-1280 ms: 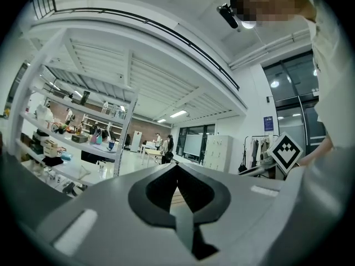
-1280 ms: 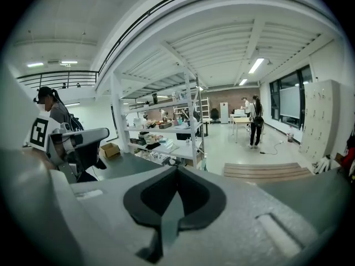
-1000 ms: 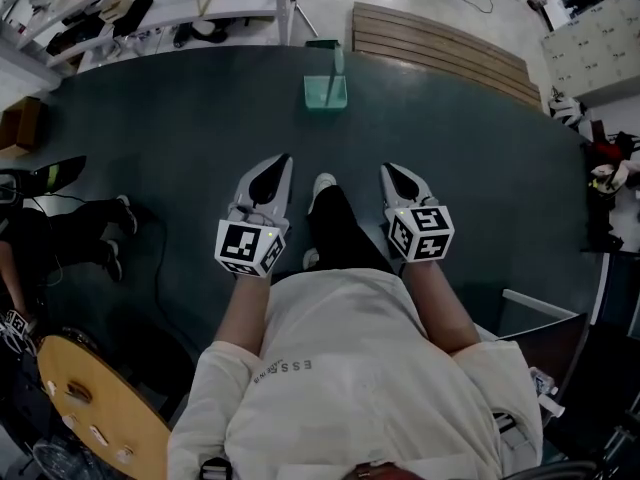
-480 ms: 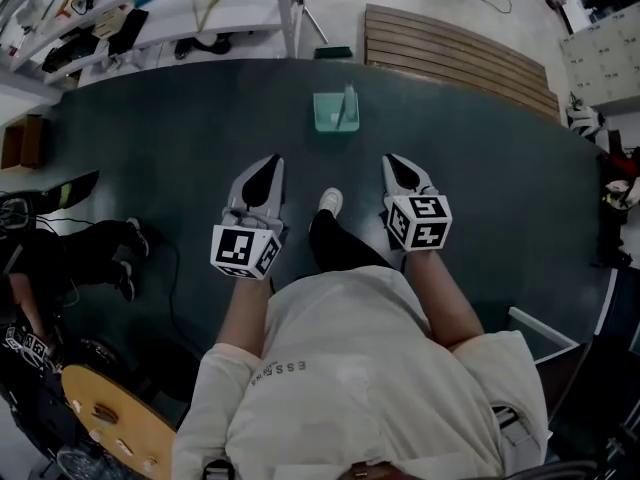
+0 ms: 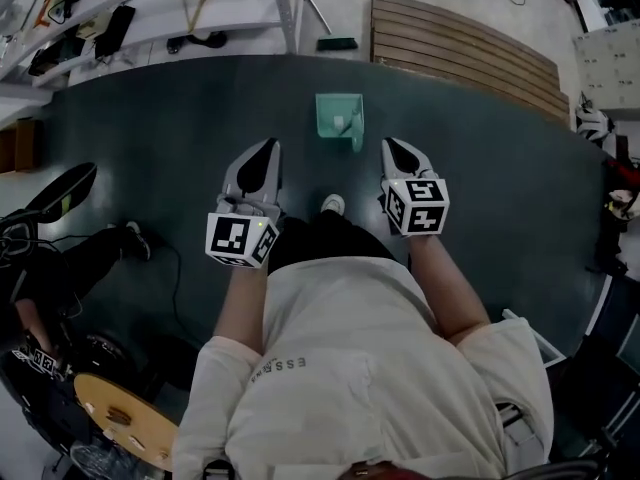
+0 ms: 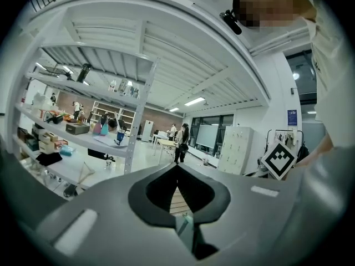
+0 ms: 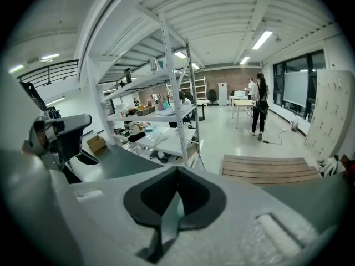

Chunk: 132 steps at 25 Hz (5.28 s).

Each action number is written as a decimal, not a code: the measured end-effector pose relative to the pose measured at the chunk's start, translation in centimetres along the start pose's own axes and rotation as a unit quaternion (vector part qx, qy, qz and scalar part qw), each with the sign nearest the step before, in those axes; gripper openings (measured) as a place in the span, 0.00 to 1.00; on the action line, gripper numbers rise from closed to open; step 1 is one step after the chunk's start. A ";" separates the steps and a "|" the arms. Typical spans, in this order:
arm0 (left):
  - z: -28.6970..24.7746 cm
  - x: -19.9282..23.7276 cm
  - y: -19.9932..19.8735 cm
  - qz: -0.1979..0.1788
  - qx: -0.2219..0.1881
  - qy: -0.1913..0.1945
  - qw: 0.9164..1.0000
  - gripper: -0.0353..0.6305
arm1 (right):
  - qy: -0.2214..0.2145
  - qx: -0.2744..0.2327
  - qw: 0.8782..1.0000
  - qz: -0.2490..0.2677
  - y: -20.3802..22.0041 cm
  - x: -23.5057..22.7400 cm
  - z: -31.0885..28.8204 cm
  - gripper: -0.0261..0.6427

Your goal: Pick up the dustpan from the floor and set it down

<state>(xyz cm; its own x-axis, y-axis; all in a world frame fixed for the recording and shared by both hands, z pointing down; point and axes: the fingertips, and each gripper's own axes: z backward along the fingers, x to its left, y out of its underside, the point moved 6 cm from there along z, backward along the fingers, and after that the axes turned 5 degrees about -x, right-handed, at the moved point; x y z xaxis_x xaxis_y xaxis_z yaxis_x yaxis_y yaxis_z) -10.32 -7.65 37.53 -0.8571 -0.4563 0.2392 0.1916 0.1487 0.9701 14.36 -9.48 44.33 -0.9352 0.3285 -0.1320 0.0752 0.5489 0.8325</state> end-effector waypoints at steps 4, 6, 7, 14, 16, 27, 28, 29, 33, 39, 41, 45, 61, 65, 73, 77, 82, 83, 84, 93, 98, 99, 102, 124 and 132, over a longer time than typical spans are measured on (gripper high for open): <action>-2.3 1.1 1.2 0.007 0.012 0.013 1.000 0.07 | 0.008 0.021 1.000 -0.005 -0.1 0.1 -3.2 0.03; -3.6 1.8 1.9 0.015 0.019 0.019 1.000 0.07 | 0.007 0.040 0.999 -0.011 0.4 0.0 -5.0 0.04; -4.3 2.1 2.1 0.019 0.023 0.023 0.999 0.07 | 0.007 0.052 0.998 -0.018 0.8 -0.2 -6.0 0.11; -9.3 4.2 2.9 0.004 0.036 0.060 0.998 0.07 | 0.040 0.139 0.989 -0.041 5.5 -1.0 -12.5 0.27; -10.5 4.9 3.9 0.013 0.045 0.063 0.997 0.07 | 0.045 0.166 0.984 -0.044 7.1 -1.3 -14.5 0.29; -13.9 7.6 9.0 0.063 0.110 0.071 0.989 0.07 | 0.078 0.282 0.952 -0.093 13.4 -3.0 -21.7 0.29; -14.0 7.8 9.3 0.065 0.112 0.071 0.989 0.07 | 0.081 0.287 0.950 -0.095 13.8 -3.2 -22.1 0.29; -14.1 8.0 9.5 0.066 0.113 0.072 0.989 0.07 | 0.080 0.290 0.949 -0.098 14.2 -3.4 -22.5 0.29; -14.1 8.7 9.8 0.073 0.116 0.070 0.988 0.07 | 0.070 0.293 0.947 -0.114 14.4 -3.0 -22.8 0.27; -14.0 9.5 10.6 0.080 0.121 0.064 0.987 0.07 | 0.037 0.309 0.945 -0.101 14.3 -2.9 -23.8 0.29; -14.0 9.3 10.8 0.083 0.123 0.067 0.987 0.07 | 0.045 0.313 0.944 -0.096 14.3 -3.2 -23.7 0.29; -13.7 8.7 10.6 0.080 0.125 0.077 0.986 0.07 | 0.099 0.307 0.944 -0.068 14.5 -3.5 -22.4 0.16; -9.5 5.2 6.1 0.043 0.077 0.056 0.995 0.07 | 0.098 0.232 0.963 -0.098 7.6 -4.4 -10.8 0.15; -7.9 4.2 4.3 0.035 0.055 0.049 0.997 0.07 | 0.090 0.198 0.974 -0.063 4.8 -4.5 -8.2 0.15; -7.0 1.4 0.9 0.007 0.021 0.050 0.999 0.07 | 0.084 0.161 0.983 -0.027 0.5 -6.3 -2.7 0.15; -7.7 0.3 -1.0 -0.011 0.007 0.060 0.998 0.07 | 0.093 0.145 0.985 -0.023 -0.7 -6.3 -0.8 0.15; -8.6 -1.0 -1.7 -0.017 0.001 0.072 0.997 0.07 | 0.098 0.135 0.986 -0.029 -0.6 -6.8 0.7 0.15; -8.8 -1.3 -1.6 -0.018 0.002 0.074 0.997 0.07 | 0.098 0.136 0.985 -0.030 -0.5 -7.0 0.8 0.15; -9.0 -1.5 -1.6 -0.018 0.002 0.077 0.997 0.07 | 0.097 0.137 0.985 -0.029 -0.5 -7.1 0.9 0.15; -9.5 -0.2 -0.7 -0.007 0.023 0.075 0.997 0.07 | 0.091 0.174 0.980 -0.019 0.6 -6.1 -0.5 0.15; -9.9 0.9 0.4 0.009 0.042 0.072 0.996 0.07 | 0.087 0.197 0.976 -0.018 1.4 -6.0 -2.9 0.15; -9.9 1.1 0.6 0.010 0.045 0.071 0.996 0.07 | 0.086 0.202 0.975 -0.021 1.6 -5.9 -3.5 0.15; -10.3 2.2 1.1 0.012 0.049 0.062 0.997 0.07 | 0.084 0.213 0.973 -0.030 2.0 -5.5 -5.6 0.15; -13.2 10.4 6.6 0.061 0.097 0.041 0.993 0.07 | 0.113 0.283 0.951 -0.048 9.0 -4.6 -23.0 0.15; -12.9 12.5 8.6 0.091 0.108 0.035 0.989 0.07 | 0.123 0.287 0.949 -0.043 11.6 -3.0 -24.9 0.15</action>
<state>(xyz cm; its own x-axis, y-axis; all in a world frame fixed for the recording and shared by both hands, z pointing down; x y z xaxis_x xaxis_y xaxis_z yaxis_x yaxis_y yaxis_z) -13.25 -23.37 49.35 -0.7817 -0.4625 0.4185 0.2267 0.4144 0.8814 9.46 -23.20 67.78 -0.9936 0.1132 0.0025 0.1055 0.9170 0.3847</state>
